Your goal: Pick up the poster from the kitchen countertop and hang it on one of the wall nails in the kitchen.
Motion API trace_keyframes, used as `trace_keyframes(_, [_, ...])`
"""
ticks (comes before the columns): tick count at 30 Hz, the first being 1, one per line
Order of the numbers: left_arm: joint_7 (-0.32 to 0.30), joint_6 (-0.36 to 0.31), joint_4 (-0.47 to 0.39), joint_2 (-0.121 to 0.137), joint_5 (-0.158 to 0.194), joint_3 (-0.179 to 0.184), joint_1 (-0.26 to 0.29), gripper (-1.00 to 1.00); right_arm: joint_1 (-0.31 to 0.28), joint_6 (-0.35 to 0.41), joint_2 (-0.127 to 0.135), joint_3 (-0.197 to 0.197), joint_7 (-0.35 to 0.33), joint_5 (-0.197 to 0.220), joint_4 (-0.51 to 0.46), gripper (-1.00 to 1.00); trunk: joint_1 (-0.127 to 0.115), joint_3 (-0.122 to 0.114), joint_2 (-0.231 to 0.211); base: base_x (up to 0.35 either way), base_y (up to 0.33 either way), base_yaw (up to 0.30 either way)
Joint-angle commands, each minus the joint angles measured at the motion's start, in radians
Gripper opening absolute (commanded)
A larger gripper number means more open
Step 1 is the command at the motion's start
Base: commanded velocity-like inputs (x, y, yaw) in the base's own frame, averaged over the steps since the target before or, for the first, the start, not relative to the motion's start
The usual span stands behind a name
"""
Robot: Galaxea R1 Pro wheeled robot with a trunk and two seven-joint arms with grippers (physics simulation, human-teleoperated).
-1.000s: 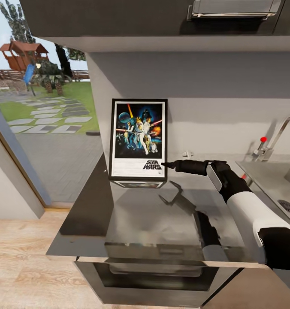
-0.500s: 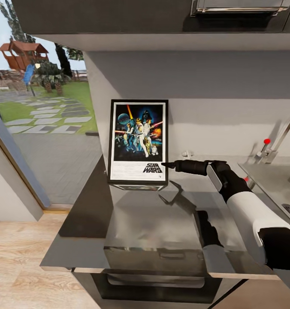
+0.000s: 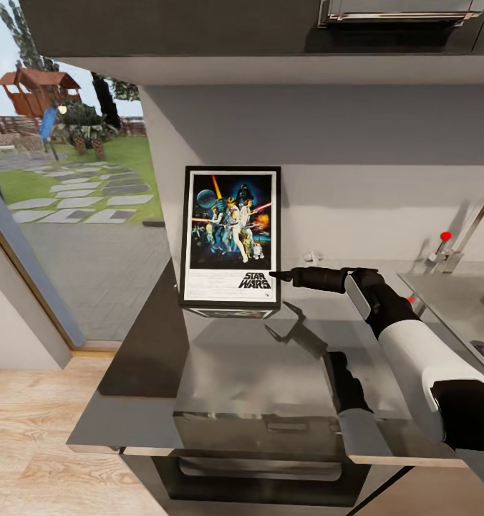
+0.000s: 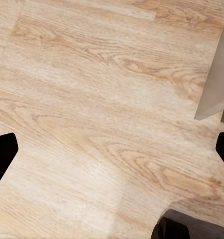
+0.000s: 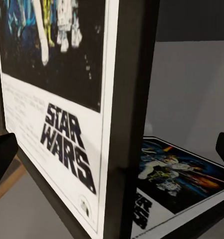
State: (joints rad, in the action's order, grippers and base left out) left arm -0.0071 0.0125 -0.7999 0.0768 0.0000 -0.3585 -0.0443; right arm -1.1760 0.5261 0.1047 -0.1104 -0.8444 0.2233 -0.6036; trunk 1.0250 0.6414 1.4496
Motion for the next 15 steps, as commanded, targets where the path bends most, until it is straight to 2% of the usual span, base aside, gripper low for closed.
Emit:
trace_keyframes(1, [-0.001,0.001,-0.001,0.000,0.000,0.000,0.000,1.00,-0.001,0.008,0.001,-0.005,0.002,0.010,-0.001,1.00,0.000,0.001,0.000,0.000,0.007,0.000])
trace_keyframes(15, [-0.001,0.000,-0.001,0.000,0.000,0.000,0.000,1.00,-0.001,0.008,0.001,-0.005,0.002,0.010,-0.001,1.00,0.000,0.001,0.000,0.000,0.011,0.000])
